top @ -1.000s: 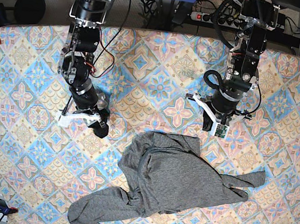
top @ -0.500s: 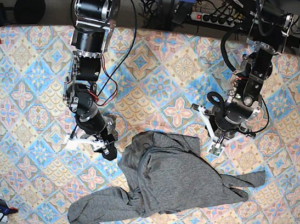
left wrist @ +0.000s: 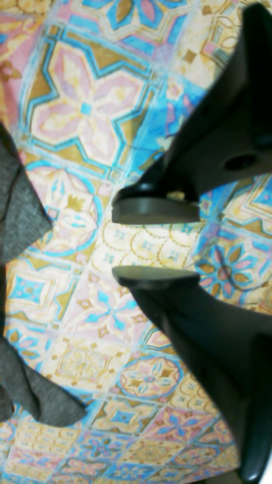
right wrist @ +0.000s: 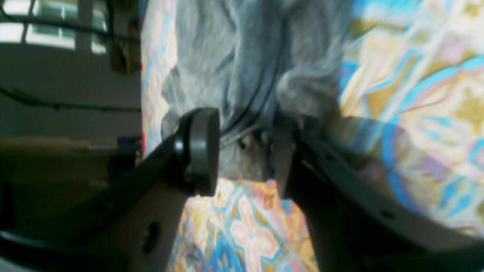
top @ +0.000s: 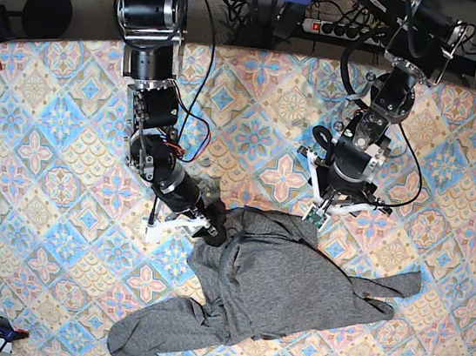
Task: Layout the t-shirt on the table in an organized manner, then fold the t-shirt properly
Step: 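Reach the right gripper to the grey shirt and grasp its edge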
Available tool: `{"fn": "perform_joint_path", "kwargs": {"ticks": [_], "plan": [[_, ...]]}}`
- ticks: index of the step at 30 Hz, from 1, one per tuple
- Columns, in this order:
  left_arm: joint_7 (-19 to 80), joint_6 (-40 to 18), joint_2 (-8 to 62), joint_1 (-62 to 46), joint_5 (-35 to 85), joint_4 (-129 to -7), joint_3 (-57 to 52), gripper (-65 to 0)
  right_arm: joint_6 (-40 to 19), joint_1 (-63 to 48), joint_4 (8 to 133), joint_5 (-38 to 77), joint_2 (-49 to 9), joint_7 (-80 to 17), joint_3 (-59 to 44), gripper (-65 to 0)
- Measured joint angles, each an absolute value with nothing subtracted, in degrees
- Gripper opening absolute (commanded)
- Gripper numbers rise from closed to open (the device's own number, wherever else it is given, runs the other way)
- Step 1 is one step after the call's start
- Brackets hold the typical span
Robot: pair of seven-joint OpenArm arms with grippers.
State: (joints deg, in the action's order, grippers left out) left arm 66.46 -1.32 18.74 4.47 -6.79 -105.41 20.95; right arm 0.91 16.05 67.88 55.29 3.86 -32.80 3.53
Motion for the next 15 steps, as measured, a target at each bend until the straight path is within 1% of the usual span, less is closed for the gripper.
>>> {"fn": "perform_joint_path", "kwargs": {"ticks": [2,4,5,8,11,15], "plan": [[66.48,-3.70,18.74,4.45,-7.05,-105.41,20.95,-47.8,1.13,16.08,67.88,55.09,3.75,-31.27,6.17,-42.5],[66.46,-4.73,18.74,4.45,-7.16,-105.41,20.95,-47.8,1.10,16.10,67.88,55.11,3.81,-31.05,8.54,-42.5],[66.43,-4.71,18.72,4.47,-7.20,-105.25,20.95,-47.8,1.15,16.10,67.88,55.09,3.84,-31.05,9.41,-42.5],[66.46,-5.17,18.74,4.45,-7.18,-104.20,20.82,-47.8,3.70,16.08,67.85,55.11,3.81,-30.94,12.27,-42.5],[66.43,-5.19,18.61,4.43,-6.96,-103.02,19.73,-47.8,3.70,16.19,67.64,55.11,3.70,-30.89,14.87,-42.5],[66.08,-5.17,18.92,4.43,-7.35,-102.24,19.18,-47.8,3.51,16.38,66.96,55.18,3.95,-30.87,15.77,-42.5]]}}
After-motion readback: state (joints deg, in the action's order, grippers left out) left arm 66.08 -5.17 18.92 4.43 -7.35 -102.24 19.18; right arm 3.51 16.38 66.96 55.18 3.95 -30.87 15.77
